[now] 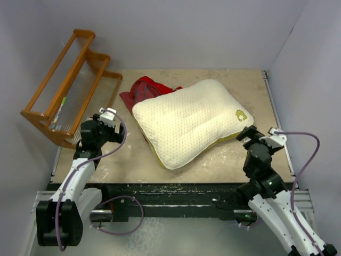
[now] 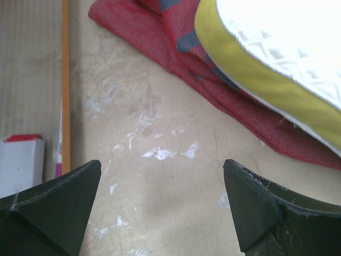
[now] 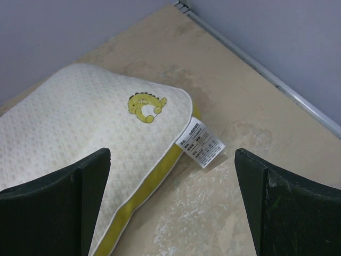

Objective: Remove the pillowcase from the pillow

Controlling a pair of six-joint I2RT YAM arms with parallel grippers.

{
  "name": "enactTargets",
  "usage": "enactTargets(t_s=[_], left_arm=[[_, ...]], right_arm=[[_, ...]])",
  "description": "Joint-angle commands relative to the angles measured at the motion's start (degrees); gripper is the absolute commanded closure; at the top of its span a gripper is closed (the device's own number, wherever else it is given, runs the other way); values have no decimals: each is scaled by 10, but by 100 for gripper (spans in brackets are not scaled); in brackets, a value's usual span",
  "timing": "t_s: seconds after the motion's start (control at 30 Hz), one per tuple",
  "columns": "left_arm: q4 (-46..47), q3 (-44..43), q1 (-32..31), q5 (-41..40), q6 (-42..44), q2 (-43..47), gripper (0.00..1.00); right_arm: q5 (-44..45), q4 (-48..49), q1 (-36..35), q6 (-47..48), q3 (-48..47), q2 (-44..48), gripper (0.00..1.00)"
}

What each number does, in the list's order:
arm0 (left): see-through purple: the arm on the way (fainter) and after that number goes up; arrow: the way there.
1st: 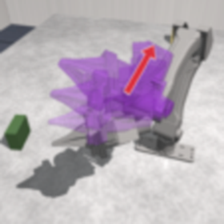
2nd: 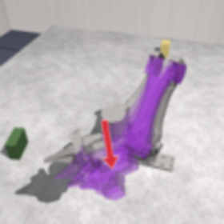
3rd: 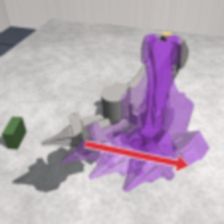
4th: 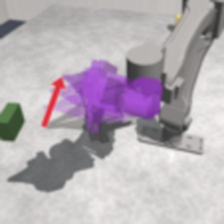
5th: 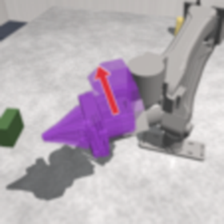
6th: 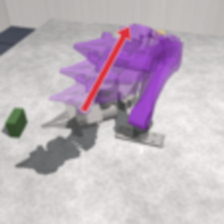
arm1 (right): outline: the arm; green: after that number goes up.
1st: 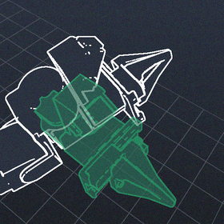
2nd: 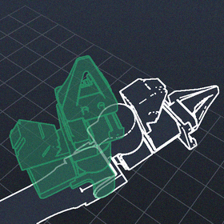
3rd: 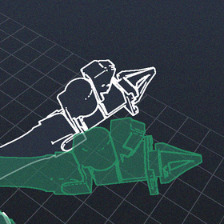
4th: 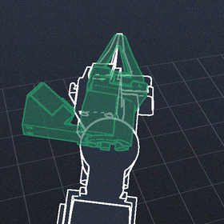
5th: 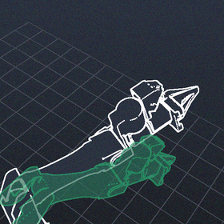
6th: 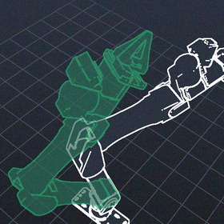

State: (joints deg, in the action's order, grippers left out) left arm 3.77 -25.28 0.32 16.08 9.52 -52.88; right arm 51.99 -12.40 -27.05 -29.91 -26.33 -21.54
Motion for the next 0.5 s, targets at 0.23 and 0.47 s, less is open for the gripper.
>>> enactTargets(t_s=[0.23, 0.47], left_arm=[[115, 131, 3, -43, -45, 81, 1], [109, 154, 3, -35, -43, 134, 1]], right_arm=[[87, 222, 1, 167, 97, 25, 0], [6, 274, 1, 149, 108, -44, 0]])
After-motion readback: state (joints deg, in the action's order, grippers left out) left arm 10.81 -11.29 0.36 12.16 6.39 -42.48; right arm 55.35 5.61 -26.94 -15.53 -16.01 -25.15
